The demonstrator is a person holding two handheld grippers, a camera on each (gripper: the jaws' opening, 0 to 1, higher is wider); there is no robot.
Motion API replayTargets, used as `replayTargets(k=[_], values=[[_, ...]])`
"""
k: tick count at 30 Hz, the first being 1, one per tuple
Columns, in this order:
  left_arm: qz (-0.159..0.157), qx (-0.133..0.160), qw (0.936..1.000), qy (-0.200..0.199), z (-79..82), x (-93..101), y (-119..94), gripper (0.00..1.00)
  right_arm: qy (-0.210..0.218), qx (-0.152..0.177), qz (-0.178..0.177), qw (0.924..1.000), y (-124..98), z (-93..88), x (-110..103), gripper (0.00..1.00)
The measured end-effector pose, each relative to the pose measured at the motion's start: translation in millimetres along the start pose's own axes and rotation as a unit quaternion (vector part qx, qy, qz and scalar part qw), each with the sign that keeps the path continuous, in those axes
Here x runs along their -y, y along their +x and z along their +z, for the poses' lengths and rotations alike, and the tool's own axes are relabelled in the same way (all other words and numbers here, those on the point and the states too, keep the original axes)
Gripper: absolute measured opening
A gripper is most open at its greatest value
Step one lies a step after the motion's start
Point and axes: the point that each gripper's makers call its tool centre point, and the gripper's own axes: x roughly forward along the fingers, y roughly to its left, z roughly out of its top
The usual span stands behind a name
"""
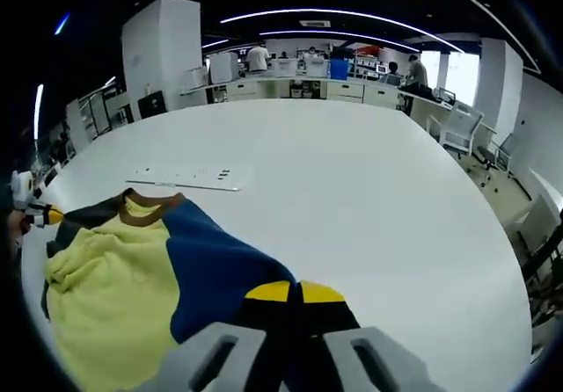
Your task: Fold the garment on the visible template until the final outline fits inside the template.
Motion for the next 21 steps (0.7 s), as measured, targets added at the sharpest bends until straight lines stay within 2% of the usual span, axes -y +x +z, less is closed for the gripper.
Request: replayTargets(k=[3,5,7,9,15,21], values=[[0.006,-0.003,1.0,-0.004,-1.0,-0.7,-1,0.0,0.024,0.0,-0.001,0.9997,-1,-1.0,1,0.0],[0.018,-0.004,0.9998,-0.006,-1.4,-5.1,-3,0.0,0.032,0.004,-0.003,0.9995,-3,1.3,3,0.06],[0.022,-0.001,0.9997,-0.009,-0.1,-7.5,-6,0.11,0.042,0.013,-0.001,0.999,-8,6.5,3,0.15],[0.025,0.013,0.9994,-0.018,5.4,-8.2,-12,0.24,0.043,0.019,-0.001,0.9989,-13,11.1,2,0.24],[-0.001,0.04,0.9992,-0.002,18.5,13.2,-26,0.37,0.037,0.025,0.01,0.999,-27,14.5,-9,0.5],[-0.03,0.055,0.9979,0.016,24.3,41.3,-37,0.51,0.022,0.017,0.028,0.9992,-47,5.1,-27,0.66]])
